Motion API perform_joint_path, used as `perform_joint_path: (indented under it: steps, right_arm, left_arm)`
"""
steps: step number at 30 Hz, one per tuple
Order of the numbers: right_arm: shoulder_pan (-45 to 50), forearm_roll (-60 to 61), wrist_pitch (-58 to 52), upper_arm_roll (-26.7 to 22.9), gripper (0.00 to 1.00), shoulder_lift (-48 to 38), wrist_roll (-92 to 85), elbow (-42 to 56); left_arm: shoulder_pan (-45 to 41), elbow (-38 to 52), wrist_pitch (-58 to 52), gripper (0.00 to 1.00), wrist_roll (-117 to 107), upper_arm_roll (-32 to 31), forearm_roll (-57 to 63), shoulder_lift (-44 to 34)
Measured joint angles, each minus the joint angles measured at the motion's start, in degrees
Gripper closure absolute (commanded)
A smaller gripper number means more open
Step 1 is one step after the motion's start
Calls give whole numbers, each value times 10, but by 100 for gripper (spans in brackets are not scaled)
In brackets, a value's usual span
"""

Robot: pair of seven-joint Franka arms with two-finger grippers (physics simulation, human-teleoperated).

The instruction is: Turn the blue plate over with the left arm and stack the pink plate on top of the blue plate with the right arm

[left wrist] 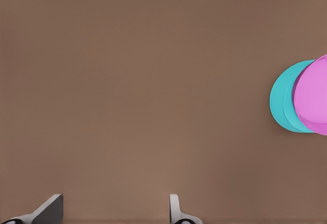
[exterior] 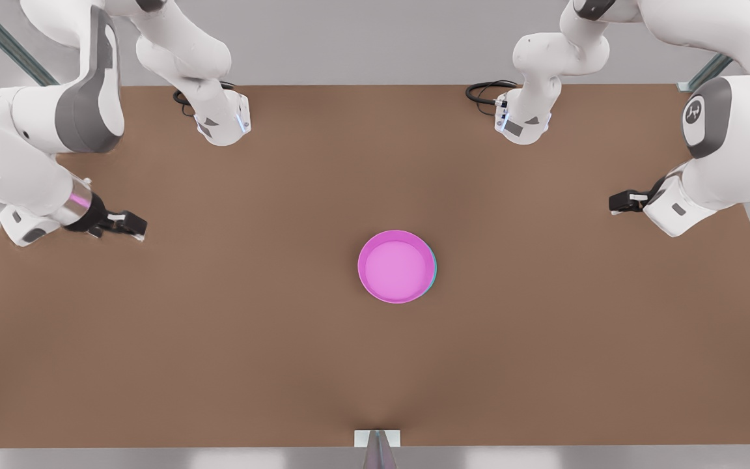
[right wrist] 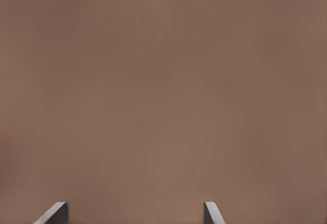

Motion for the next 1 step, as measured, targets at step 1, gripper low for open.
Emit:
perform_joint_path:
  steps: [1]
  right_arm:
    - [8,2,-20,2,0,0,0,27]
  left_arm:
    - [0,-1,0,0,0,0,0,0]
